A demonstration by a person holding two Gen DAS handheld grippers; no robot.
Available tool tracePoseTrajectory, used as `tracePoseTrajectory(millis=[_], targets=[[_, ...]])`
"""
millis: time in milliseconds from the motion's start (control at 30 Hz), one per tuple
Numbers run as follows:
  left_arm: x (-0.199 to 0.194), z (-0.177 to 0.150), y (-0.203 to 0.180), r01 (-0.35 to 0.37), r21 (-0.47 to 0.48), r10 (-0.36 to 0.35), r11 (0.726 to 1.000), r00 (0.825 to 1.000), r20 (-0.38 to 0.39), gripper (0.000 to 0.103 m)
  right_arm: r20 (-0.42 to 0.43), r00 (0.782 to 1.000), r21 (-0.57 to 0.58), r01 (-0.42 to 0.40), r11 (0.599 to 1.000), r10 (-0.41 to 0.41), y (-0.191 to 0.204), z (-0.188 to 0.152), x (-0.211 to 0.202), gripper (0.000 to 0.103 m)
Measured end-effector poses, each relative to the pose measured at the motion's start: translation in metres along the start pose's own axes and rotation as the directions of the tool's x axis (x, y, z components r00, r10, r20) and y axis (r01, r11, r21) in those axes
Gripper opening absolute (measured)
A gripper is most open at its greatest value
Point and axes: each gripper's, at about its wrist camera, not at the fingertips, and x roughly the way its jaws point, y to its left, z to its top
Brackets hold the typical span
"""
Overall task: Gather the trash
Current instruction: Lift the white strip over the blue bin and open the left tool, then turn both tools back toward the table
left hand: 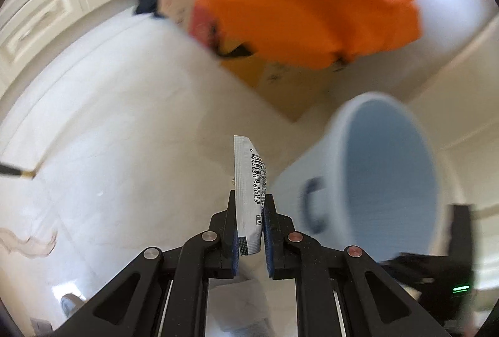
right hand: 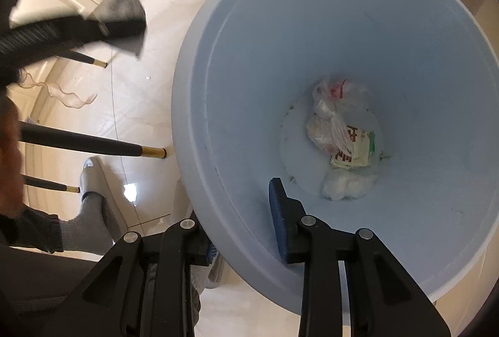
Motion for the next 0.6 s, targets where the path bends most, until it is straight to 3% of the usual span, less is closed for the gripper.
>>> tracePoseTrajectory(millis=[100, 233, 333, 400, 467, 500, 533, 600], targets=[[-0.021, 0.008, -0.016, 0.083, 0.069, -0.084, 0.994, 0.996, 0.0, 0.009, 0.0, 1.0, 0.004, 0.003, 1.0, -0.003, 0.0, -0.002, -0.001, 0.03], [-0.029, 0.023, -0.055, 0.186, 0.181, -0.183, 0.966, 0.983, -0.033, 0.009, 0.003, 1.0, 0.01, 0.002, 1.0, -0.003, 0.0, -0.001, -0.001, 0.031], [-0.016, 0.042, -0.074, 0.251, 0.246, -0.232, 0.936, 0.967, -0.105, 0.01, 0.009, 1.0, 0.019, 0.005, 1.0, -0.005, -0.002, -0.002, -0.001, 0.032], [0.005, 0.052, -0.082, 0.264, 0.271, -0.227, 0.926, 0.96, -0.162, 0.015, 0.01, 1.0, 0.031, 0.013, 0.999, -0.013, -0.002, -0.002, -0.002, 0.035], [0.019, 0.054, -0.09, 0.251, 0.286, -0.188, 0.925, 0.955, -0.228, 0.027, 0.009, 1.0, 0.047, 0.011, 0.999, -0.012, -0.004, -0.002, -0.003, 0.038], [0.026, 0.059, -0.094, 0.251, 0.296, -0.184, 0.921, 0.954, -0.237, 0.046, 0.018, 1.0, 0.064, -0.001, 0.998, 0.0, -0.005, -0.003, -0.006, 0.052], [0.024, 0.061, -0.096, 0.236, 0.302, -0.167, 0.924, 0.957, -0.236, 0.073, 0.035, 0.999, 0.083, -0.01, 0.997, 0.007, -0.007, -0.004, -0.009, 0.075], [0.02, 0.069, -0.102, 0.2, 0.313, -0.143, 0.928, 0.97, -0.196, 0.088, 0.054, 0.998, 0.087, -0.021, 0.996, 0.016, -0.006, -0.006, -0.016, 0.093]])
